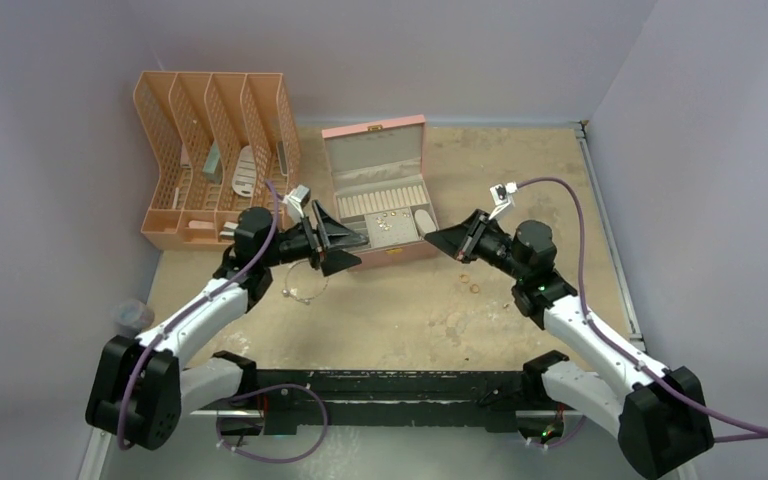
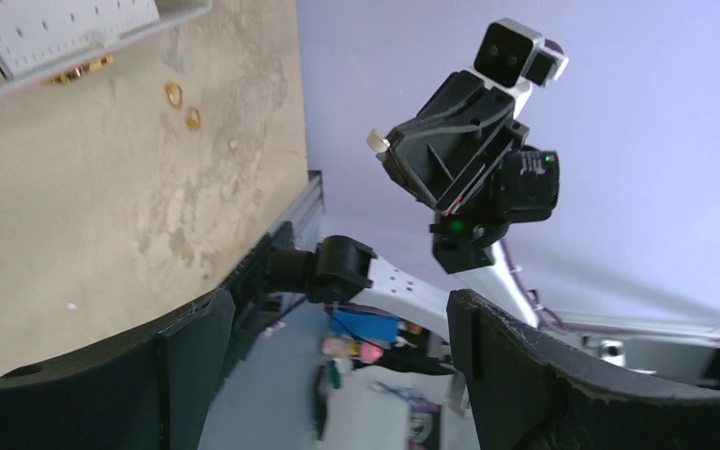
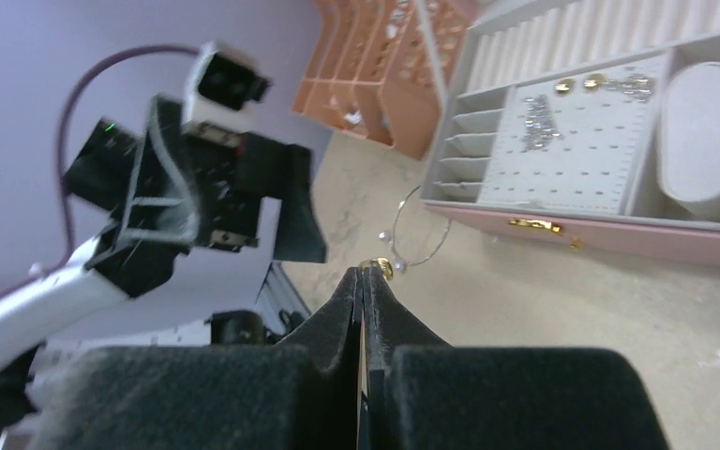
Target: Organize the mixed jewelry
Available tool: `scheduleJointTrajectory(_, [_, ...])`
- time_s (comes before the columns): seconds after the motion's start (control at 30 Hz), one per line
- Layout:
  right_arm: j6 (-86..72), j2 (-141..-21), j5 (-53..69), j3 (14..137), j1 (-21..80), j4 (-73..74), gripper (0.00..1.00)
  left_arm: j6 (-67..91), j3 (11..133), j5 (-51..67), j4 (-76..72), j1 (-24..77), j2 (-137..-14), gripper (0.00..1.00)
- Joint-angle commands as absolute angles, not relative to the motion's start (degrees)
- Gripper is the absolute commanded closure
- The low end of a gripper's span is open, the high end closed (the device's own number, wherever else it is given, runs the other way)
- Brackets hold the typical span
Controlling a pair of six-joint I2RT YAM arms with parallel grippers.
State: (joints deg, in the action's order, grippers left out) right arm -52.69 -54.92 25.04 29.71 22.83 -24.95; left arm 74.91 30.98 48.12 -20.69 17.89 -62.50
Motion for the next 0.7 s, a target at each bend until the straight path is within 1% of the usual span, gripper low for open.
scheduleJointTrajectory(0.0, [-53.6, -55.9, 34.0, 26.6, 23.2, -42.8, 1.0, 90.8, 30.2, 49.0, -29.1, 20.1, -65.5, 0.14])
scheduleJointTrajectory(0.13, [-54.0, -58.2, 34.2, 25.4, 23.6, -48.2, 1.0, 96.6, 31.3, 47.8, -30.4, 21.5, -68.7, 0.1])
scheduleJointTrajectory(0.23, [-54.1, -61.3, 34.0, 25.1, 23.9, -51.9, 1.0, 101.2, 32.2, 47.4, -33.7, 22.5, -72.9, 0.11])
scheduleJointTrajectory(0.27, [-54.0, -62.4, 34.0, 25.2, 24.0, -53.0, 1.0, 102.8, 32.7, 47.4, -34.8, 22.9, -74.5, 0.12])
scheduleJointTrajectory(0.37, [-52.6, -65.6, 33.0, 26.5, 24.5, -54.1, 1.0, 105.8, 34.1, 47.6, -37.1, 24.2, -80.3, 0.3])
scheduleJointTrajectory(0.43, [-52.0, -67.6, 32.4, 27.3, 24.9, -54.6, 1.0, 107.8, 34.4, 46.9, -39.2, 24.5, -83.0, 0.35])
scheduleJointTrajectory(0.53, [-51.6, -70.8, 32.3, 28.2, 25.3, -57.1, 1.0, 110.8, 34.5, 45.8, -42.3, 24.5, -85.6, 0.37])
scheduleJointTrajectory(0.67, [-51.1, -74.1, 33.4, 29.7, 26.0, -60.4, 1.0, 112.6, 35.8, 45.2, -44.2, 24.5, -88.0, 0.35])
